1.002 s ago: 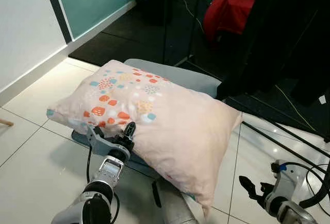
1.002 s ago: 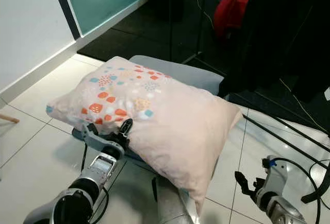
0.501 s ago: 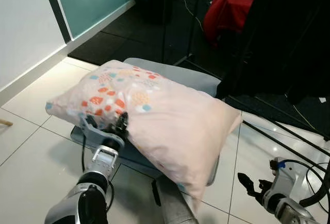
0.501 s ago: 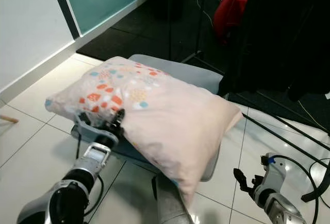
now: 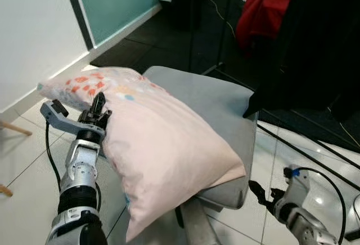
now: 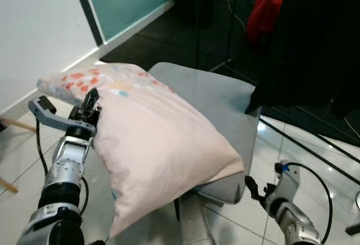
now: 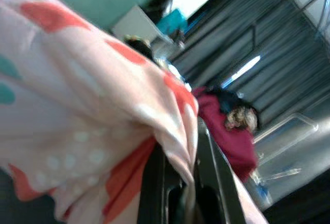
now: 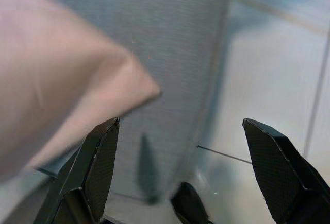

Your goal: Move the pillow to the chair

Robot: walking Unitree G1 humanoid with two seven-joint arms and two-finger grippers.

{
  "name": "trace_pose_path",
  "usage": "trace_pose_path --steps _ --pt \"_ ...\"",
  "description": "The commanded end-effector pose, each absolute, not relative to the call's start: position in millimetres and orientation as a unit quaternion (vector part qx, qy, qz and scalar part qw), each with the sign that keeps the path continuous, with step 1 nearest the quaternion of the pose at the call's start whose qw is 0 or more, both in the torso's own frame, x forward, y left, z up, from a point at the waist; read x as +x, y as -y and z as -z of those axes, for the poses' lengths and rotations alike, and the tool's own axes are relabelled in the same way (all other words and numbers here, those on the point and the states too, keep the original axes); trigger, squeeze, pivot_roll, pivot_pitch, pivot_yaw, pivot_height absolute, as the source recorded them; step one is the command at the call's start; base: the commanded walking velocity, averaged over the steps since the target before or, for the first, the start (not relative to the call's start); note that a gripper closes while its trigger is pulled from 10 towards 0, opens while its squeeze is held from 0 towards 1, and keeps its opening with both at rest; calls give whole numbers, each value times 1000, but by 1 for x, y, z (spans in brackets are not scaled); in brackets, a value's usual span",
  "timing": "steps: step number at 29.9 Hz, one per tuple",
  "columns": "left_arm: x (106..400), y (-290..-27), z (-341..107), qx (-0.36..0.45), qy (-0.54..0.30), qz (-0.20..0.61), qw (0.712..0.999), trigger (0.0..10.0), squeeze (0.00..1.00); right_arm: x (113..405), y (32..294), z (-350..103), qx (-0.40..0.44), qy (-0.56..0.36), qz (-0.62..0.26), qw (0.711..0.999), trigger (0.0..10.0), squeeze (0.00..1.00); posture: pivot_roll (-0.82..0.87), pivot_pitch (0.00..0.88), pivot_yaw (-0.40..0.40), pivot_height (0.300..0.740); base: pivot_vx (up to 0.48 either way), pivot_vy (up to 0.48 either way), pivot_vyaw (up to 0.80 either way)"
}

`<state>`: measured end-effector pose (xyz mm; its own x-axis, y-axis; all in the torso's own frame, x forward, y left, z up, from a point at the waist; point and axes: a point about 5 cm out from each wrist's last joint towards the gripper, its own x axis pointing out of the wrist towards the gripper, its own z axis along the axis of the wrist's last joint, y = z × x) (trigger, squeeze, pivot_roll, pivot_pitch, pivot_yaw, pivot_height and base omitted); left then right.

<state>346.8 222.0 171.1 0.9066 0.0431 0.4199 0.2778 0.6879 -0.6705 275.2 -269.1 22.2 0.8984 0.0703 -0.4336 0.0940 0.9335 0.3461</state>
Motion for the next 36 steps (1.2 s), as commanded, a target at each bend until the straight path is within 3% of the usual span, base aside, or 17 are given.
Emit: trace_pose_path --steps 1,8,9,10,11,22,36 --pt "337 -233 -199 -361 257 65 894 0 0 275 267 -19 191 -225 6 955 10000 0 -288 94 27 530 0 0 0" --pt "318 -232 -218 -334 267 58 902 0 0 292 260 -34 205 -191 -17 960 10000 0 -264 68 22 543 0 0 0" --pt "315 -229 -219 -328 261 53 907 3490 0 296 257 -37 206 -186 -24 960 10000 0 -259 65 22 548 0 0 0" --pt "315 -229 -219 -328 261 53 907 3490 0 296 257 -37 206 -186 -24 960 10000 0 -259 65 22 548 0 0 0" --pt "311 -224 -217 -322 250 52 912 10000 0 300 255 -41 207 -181 -31 961 10000 0 -250 59 20 553 0 0 0" --pt "292 -199 -206 -275 182 28 944 10000 0 322 242 -61 214 -152 -68 963 10000 0 -226 39 0 603 0 0 0" --pt "294 -192 -215 -251 176 9 952 10000 0 334 231 -74 212 -138 -114 961 10000 0 -230 12 -21 648 0 0 0"
